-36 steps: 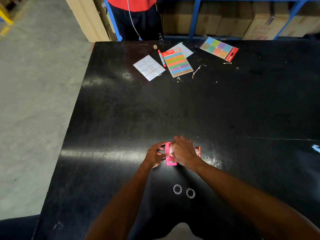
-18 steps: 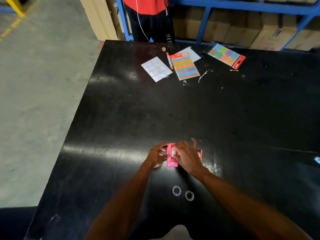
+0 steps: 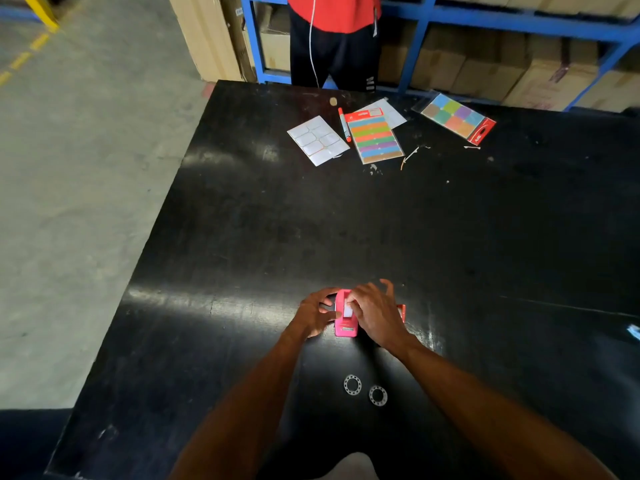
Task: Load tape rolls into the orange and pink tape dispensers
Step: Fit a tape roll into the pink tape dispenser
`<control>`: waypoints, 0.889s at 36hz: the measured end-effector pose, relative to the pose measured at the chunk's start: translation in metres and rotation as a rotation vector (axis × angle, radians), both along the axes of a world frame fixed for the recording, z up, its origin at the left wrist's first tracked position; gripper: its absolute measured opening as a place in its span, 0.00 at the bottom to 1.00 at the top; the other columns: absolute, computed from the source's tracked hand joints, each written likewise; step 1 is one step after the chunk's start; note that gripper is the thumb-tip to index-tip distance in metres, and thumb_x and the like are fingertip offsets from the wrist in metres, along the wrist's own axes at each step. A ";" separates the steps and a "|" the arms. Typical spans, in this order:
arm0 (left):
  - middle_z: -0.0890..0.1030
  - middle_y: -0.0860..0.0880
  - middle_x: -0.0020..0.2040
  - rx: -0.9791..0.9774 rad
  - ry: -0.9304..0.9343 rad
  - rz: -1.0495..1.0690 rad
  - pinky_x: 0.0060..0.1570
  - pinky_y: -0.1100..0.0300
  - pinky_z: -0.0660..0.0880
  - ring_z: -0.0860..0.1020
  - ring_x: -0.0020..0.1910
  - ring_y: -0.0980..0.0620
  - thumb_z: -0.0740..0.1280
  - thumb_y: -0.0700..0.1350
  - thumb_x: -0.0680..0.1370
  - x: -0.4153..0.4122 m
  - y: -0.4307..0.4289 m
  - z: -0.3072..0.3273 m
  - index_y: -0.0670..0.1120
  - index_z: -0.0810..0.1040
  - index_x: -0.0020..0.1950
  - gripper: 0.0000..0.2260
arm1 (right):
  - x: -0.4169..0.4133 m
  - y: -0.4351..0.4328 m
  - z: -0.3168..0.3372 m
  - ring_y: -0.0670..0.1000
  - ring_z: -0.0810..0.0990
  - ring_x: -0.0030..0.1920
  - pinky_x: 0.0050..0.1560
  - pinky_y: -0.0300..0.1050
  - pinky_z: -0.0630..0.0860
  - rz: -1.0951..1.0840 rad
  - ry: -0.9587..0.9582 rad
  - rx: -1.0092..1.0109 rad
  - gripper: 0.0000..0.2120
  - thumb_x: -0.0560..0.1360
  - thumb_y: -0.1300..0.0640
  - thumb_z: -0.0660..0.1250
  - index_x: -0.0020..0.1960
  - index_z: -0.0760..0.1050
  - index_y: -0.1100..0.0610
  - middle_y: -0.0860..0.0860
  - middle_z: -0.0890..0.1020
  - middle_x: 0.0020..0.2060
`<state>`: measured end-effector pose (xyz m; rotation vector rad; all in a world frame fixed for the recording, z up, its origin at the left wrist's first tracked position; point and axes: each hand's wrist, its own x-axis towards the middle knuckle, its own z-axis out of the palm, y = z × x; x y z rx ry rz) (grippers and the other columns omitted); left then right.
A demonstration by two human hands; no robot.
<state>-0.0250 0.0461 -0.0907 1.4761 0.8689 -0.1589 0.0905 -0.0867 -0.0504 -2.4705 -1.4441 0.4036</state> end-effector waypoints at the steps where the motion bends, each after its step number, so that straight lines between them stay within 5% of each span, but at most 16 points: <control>1: 0.75 0.42 0.54 0.001 0.000 0.002 0.28 0.70 0.74 0.75 0.49 0.46 0.72 0.30 0.74 0.000 0.000 0.000 0.44 0.75 0.70 0.26 | -0.001 0.000 -0.001 0.50 0.78 0.55 0.70 0.54 0.54 0.005 -0.005 -0.003 0.05 0.78 0.57 0.65 0.45 0.79 0.51 0.47 0.83 0.48; 10: 0.76 0.39 0.57 0.003 -0.003 0.002 0.34 0.63 0.76 0.75 0.50 0.47 0.73 0.32 0.73 0.000 0.000 -0.001 0.46 0.75 0.69 0.25 | -0.009 -0.012 -0.009 0.50 0.77 0.54 0.64 0.53 0.59 0.055 -0.023 0.042 0.04 0.77 0.57 0.63 0.44 0.74 0.50 0.47 0.79 0.49; 22: 0.74 0.43 0.54 -0.003 -0.011 0.013 0.30 0.68 0.75 0.75 0.47 0.49 0.72 0.30 0.73 -0.001 -0.001 -0.003 0.45 0.75 0.69 0.25 | -0.038 -0.034 -0.010 0.47 0.72 0.59 0.64 0.50 0.57 0.022 0.040 0.098 0.04 0.76 0.56 0.65 0.45 0.78 0.49 0.44 0.77 0.57; 26: 0.75 0.43 0.55 0.005 -0.009 -0.003 0.32 0.65 0.76 0.75 0.50 0.47 0.72 0.30 0.73 0.000 -0.001 -0.003 0.46 0.75 0.69 0.26 | -0.048 -0.042 -0.015 0.48 0.73 0.57 0.65 0.56 0.65 -0.003 0.001 0.077 0.05 0.77 0.51 0.67 0.51 0.78 0.51 0.46 0.75 0.55; 32: 0.75 0.42 0.56 0.024 -0.016 -0.030 0.33 0.66 0.77 0.75 0.51 0.46 0.72 0.30 0.74 0.001 0.001 0.000 0.44 0.74 0.69 0.25 | -0.058 -0.047 -0.018 0.48 0.73 0.52 0.57 0.50 0.69 -0.043 -0.023 0.030 0.05 0.78 0.52 0.66 0.49 0.79 0.52 0.47 0.73 0.50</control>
